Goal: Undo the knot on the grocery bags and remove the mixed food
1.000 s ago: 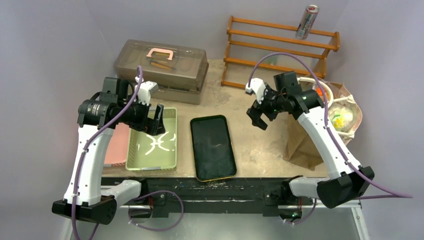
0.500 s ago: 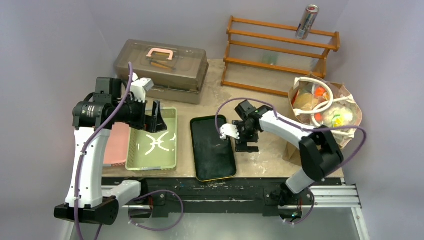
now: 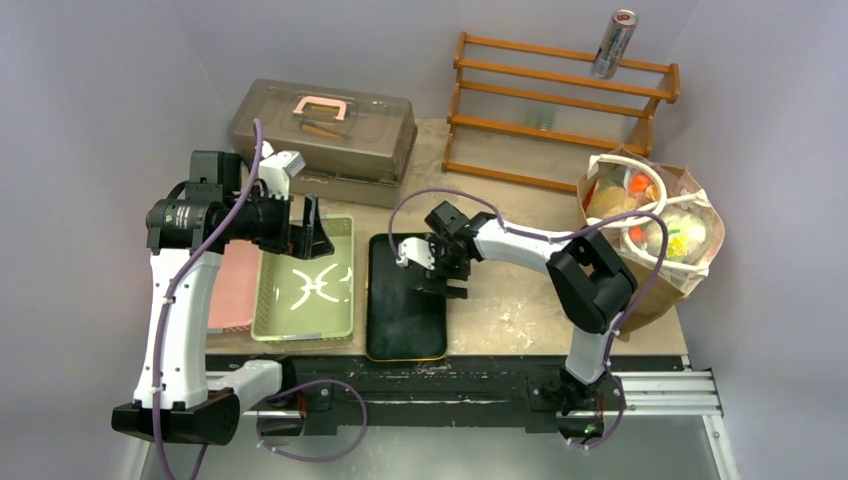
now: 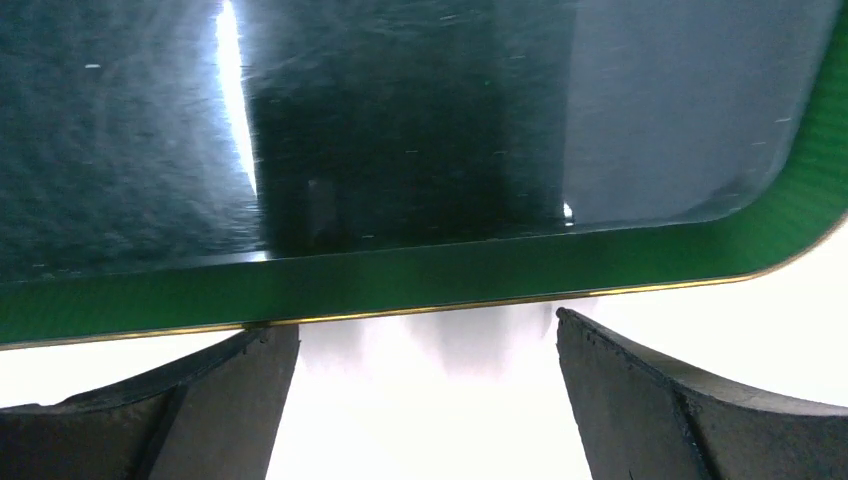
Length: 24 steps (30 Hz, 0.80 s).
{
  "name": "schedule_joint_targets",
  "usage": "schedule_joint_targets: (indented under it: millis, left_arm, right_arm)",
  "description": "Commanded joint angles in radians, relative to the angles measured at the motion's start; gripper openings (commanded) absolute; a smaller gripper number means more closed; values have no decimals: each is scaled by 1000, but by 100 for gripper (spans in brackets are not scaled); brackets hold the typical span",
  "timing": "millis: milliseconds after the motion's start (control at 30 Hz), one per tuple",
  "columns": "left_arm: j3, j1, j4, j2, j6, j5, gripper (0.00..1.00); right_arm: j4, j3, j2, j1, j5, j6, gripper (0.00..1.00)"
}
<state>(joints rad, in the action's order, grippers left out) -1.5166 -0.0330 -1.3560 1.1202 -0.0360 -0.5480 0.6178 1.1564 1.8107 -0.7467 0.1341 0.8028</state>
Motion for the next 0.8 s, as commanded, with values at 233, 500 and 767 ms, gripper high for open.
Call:
schedule_joint_targets:
  millis: [233, 500, 767]
  left_arm:
    - [-88, -79, 73, 25, -127, -8, 100]
    - [-216, -210, 220, 160, -88, -24, 100]
    - [-134, -284, 283, 152, -65, -4, 100]
  right_arm:
    - [101, 195, -275, 108, 124, -236, 98]
    - [304, 452, -518, 457, -148, -510, 99]
    - [438, 496, -520, 782, -111, -675, 96]
